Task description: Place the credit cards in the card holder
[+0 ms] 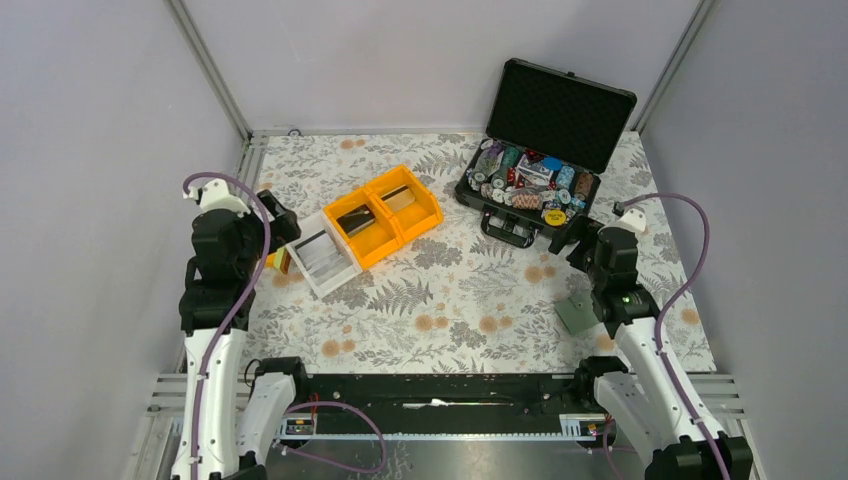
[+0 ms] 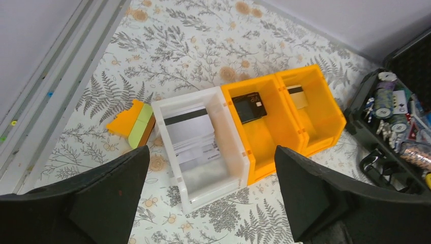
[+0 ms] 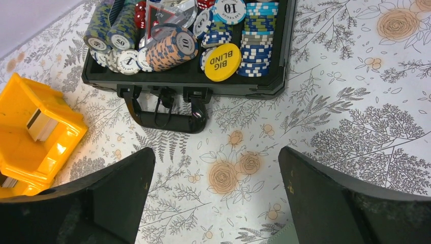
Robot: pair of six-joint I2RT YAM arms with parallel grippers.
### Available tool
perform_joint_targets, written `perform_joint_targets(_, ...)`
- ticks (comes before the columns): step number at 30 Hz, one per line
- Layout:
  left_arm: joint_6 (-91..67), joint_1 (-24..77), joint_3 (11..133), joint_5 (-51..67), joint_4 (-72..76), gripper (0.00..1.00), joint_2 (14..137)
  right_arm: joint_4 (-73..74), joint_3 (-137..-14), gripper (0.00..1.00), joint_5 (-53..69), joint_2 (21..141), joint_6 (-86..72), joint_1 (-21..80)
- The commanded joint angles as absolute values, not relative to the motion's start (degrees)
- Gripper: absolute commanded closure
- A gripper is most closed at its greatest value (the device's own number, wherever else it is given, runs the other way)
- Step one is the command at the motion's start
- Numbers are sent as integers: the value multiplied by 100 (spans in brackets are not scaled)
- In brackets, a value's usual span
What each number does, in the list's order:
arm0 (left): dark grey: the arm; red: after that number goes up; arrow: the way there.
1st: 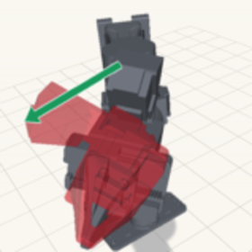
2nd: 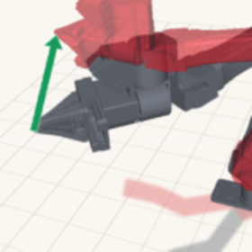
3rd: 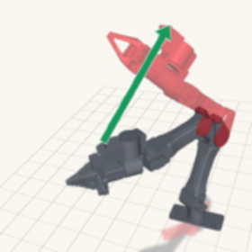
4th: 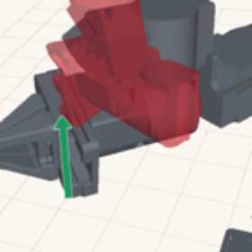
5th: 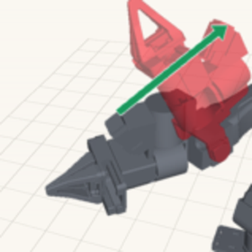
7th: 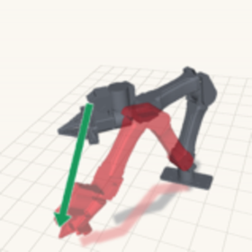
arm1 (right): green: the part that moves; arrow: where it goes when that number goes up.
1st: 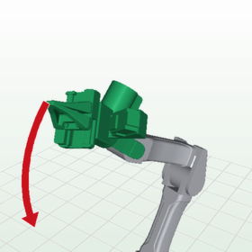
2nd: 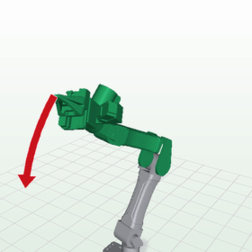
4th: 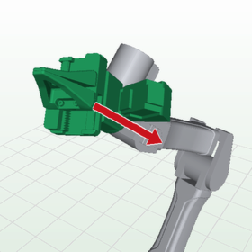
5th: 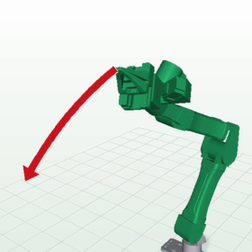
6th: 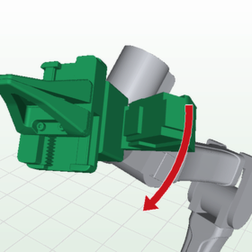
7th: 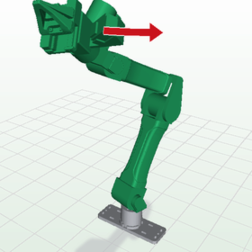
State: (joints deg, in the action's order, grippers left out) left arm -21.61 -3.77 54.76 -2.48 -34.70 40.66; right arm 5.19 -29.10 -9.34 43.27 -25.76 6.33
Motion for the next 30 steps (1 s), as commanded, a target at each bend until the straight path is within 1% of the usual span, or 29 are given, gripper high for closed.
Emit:
perform_joint_targets(1, -1925, -387, 5391, -337, -3391, 1, 4124, 889, -3433, 1, -804, 4384, -2629, 620)
perform_joint_targets(4, -1879, -374, 5231, -375, -3294, 1, 4120, 1146, -3495, 1, -725, 4460, -2775, 615)
perform_joint_targets(8, -1611, -249, 5027, -501, -3243, 1, 4140, 1707, -3647, 1, -103, 4719, -3199, 595)
perform_joint_targets(10, -1621, -180, 4915, -635, -3233, 1, 4104, 2030, -3663, 1, -19, 4931, -3437, 498)
perform_joint_targets(12, -1612, -75, 4825, -713, -3214, 1, 4072, 2433, -3705, 1, -189, 5082, -3472, 232)
perform_joint_targets(14, -1600, 85, 4784, -737, -3225, 1, 4031, 2772, -3766, 1, -268, 5116, -3501, -382)
perform_joint_targets(17, -1579, 320, 4764, -626, -3202, 1, 4029, 3113, -3781, 1, -310, 4968, -3629, -1032)
perform_joint_targets(19, -1554, 464, 4755, -627, -3199, 1, 4029, 3309, -3761, 1, -521, 4889, -3736, -1285)
perform_joint_targets(22, -1504, 641, 4725, -785, -3206, 1, 4025, 3481, -3716, 1, -809, 4989, -3906, -1559)
perform_joint_targets(25, -1470, 796, 4711, -831, -3217, 1, 4053, 3463, -3584, 1, -785, 5314, -4201, -1717)
perform_joint_targets(30, -1441, 993, 4707, -809, -3208, 1, 4060, 3419, -3449, 1, -666, 5807, -4181, -1749)
